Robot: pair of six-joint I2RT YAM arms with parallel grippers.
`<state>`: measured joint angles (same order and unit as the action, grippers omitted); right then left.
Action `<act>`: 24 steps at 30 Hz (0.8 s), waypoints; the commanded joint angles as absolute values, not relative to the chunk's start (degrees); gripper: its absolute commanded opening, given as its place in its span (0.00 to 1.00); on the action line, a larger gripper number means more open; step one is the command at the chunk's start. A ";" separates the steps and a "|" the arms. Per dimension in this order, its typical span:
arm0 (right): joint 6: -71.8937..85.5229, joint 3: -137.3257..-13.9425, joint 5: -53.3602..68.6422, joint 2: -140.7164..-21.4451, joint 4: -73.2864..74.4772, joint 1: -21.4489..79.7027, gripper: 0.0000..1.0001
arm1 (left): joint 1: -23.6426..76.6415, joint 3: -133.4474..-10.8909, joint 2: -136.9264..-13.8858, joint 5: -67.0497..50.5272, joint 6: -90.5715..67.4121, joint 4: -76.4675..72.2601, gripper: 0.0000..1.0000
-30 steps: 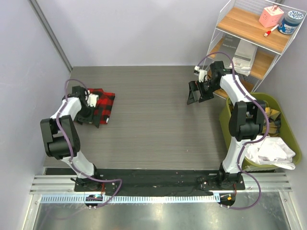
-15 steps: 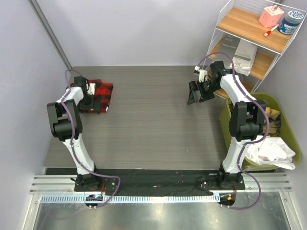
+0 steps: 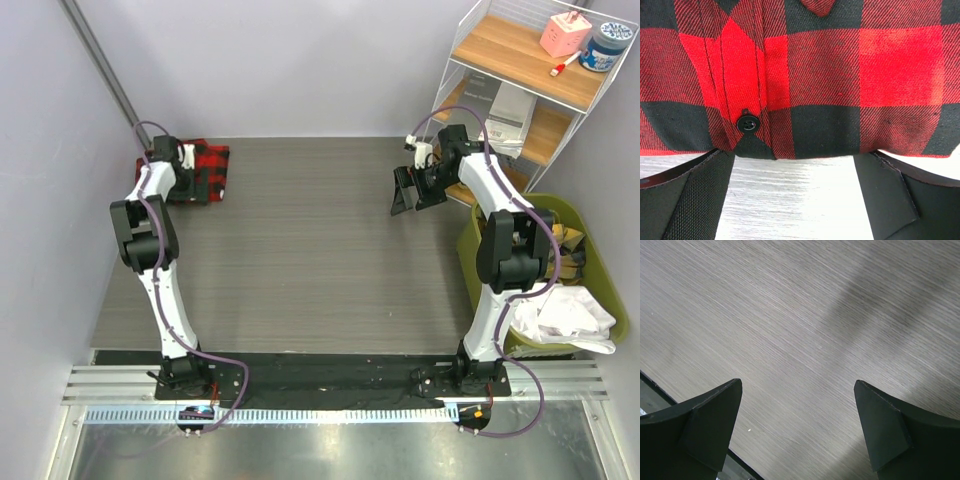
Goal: Fold and stack the long sleeve shirts
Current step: Neatly place the folded shirt to the corner
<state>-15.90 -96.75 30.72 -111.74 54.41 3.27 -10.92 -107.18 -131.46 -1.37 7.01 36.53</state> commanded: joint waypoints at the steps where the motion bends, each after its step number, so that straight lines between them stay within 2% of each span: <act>1: -15.56 -99.58 30.50 -112.24 53.79 3.78 1.00 | -11.16 -110.38 -133.95 -1.14 9.66 36.30 1.00; 6: -15.64 -101.33 30.59 -112.59 53.96 3.96 0.99 | -10.64 -112.06 -129.30 -3.33 10.55 39.45 1.00; 13: -16.96 -102.31 27.77 -108.91 53.53 2.82 1.00 | -7.56 -110.65 -111.11 -1.58 7.57 45.78 1.00; 17: -17.57 -99.16 26.90 -106.18 53.18 1.93 1.00 | -2.66 -112.15 -104.35 -1.23 6.07 55.43 1.00; 21: -17.84 -92.39 26.19 -100.47 50.98 1.15 1.00 | 3.41 -104.44 -96.63 -1.32 4.22 56.61 1.00; 24: -18.63 -85.10 24.97 -94.94 49.66 0.79 1.00 | 8.67 -90.66 -88.81 -0.53 4.13 51.53 1.00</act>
